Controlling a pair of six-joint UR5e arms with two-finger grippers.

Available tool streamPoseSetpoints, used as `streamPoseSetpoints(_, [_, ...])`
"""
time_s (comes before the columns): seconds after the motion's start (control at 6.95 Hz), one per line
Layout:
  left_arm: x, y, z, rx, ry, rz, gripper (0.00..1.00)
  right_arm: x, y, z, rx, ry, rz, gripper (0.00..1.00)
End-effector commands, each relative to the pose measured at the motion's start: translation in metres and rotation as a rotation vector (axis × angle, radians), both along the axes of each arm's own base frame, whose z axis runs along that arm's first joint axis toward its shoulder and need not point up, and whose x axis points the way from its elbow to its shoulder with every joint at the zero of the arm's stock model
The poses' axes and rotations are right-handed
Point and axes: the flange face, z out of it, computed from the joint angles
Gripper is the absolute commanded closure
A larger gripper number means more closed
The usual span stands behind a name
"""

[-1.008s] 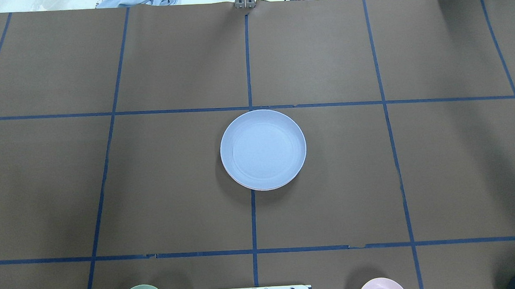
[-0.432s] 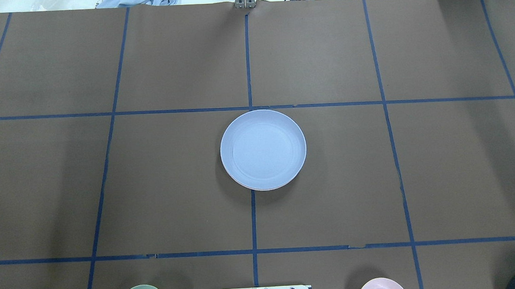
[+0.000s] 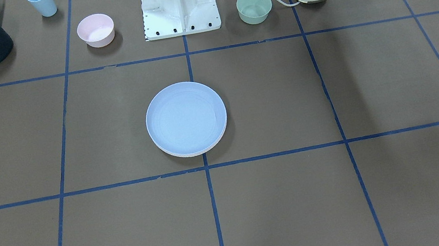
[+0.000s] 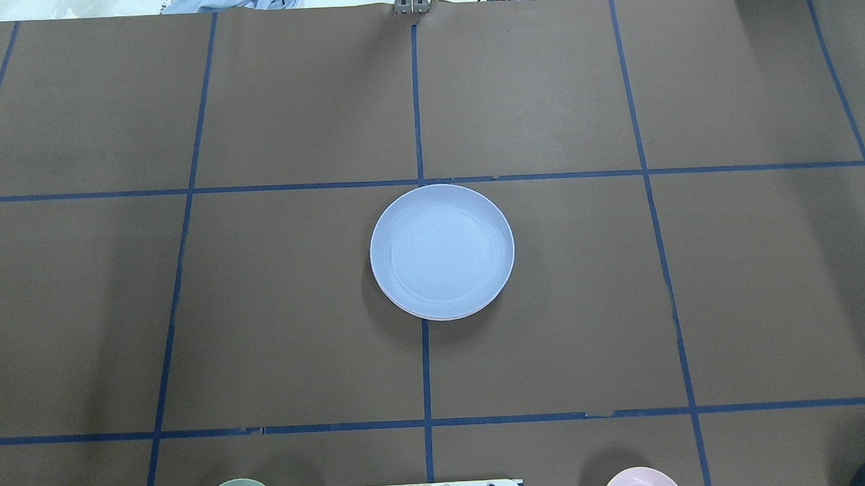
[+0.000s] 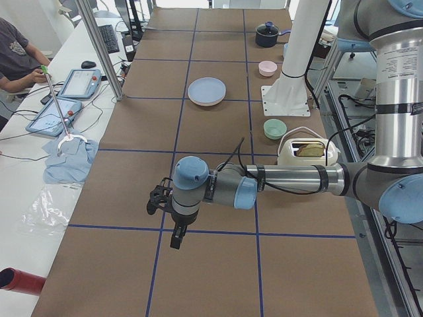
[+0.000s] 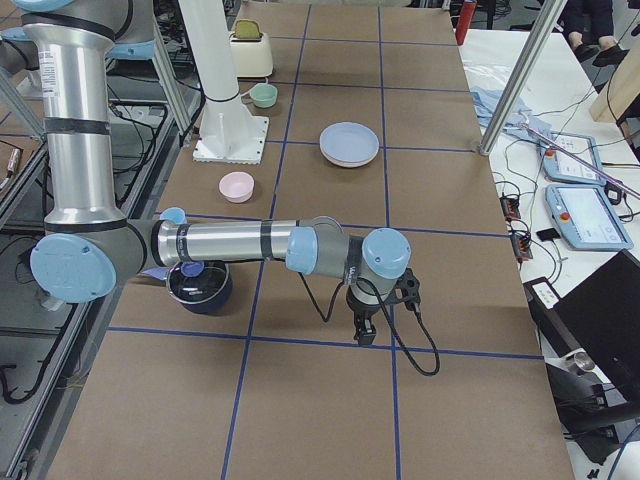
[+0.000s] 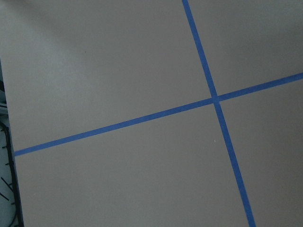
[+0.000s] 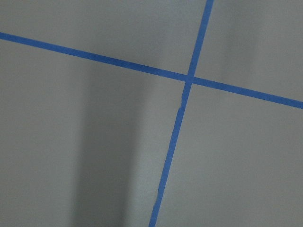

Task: Stack three plates with pink and blue

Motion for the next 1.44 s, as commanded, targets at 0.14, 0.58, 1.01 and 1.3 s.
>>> streamPoseSetpoints(0.14, [0.02, -0.001, -0.038, -0.08, 0.051, -0.061, 0.0, 0.011, 0.004, 0.003, -0.03, 0.003, 0.041, 0.0])
streamPoseSetpoints(0.58, [0.023, -0.001, -0.036, -0.083, 0.06, -0.053, 0.0, 0.025, 0.013, 0.007, -0.102, 0.009, 0.137, 0.0])
streamPoseSetpoints(1.01, [0.024, -0.002, -0.037, -0.079, 0.06, -0.051, 0.0, 0.026, 0.034, 0.007, -0.133, 0.01, 0.176, 0.0])
streamPoseSetpoints(1.3, [0.025, -0.002, -0.036, -0.077, 0.058, -0.049, 0.0, 0.025, 0.051, 0.017, -0.097, 0.01, 0.178, 0.0])
